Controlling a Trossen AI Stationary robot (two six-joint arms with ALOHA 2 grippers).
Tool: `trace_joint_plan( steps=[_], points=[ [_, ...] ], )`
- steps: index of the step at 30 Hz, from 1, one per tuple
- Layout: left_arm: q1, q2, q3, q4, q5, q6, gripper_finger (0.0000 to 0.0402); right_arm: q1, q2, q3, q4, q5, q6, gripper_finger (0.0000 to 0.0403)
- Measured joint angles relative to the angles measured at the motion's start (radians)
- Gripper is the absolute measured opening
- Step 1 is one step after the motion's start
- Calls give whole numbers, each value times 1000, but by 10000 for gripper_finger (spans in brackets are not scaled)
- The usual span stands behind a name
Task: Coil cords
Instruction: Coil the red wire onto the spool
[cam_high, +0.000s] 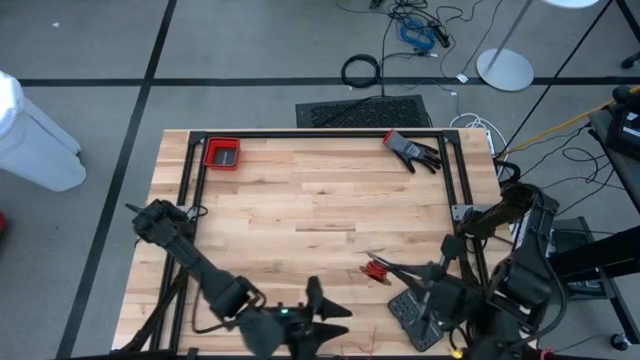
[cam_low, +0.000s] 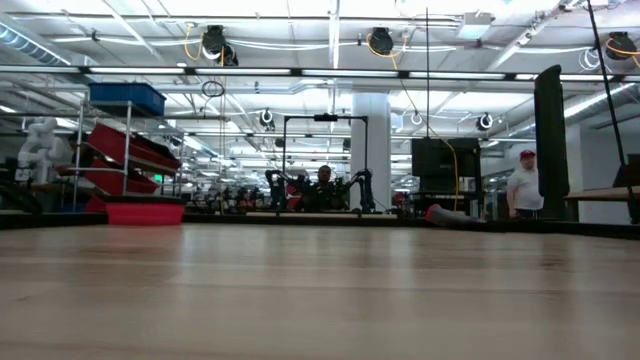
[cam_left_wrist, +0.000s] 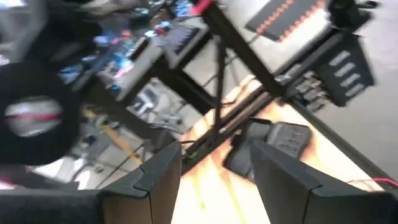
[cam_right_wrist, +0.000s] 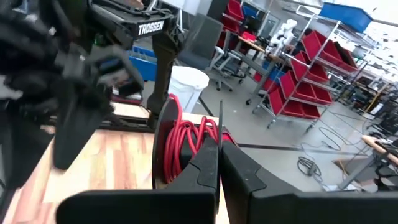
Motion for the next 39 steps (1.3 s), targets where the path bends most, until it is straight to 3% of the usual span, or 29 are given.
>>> trace_joint_plan(
  steps=[3,8,14,30,34,39],
  points=[
    [-12,-23,0,52,-97,-11,198,13,0,1,0,41,0,0],
    [-2,-44,0,151,-272,-154,198,29,0,1,2,101,1,0],
    [45,-33,0,135,-194,-263,199,34,0,1,2,128,-2,0],
    [139,-26,0,-16,-184,-467,197,33,1,1,4,124,-3,0],
    [139,-26,0,-10,-102,-474,182,33,1,1,4,124,-3,0],
    [144,-26,0,-13,-98,-474,147,33,1,1,5,124,-3,0]
  ],
)
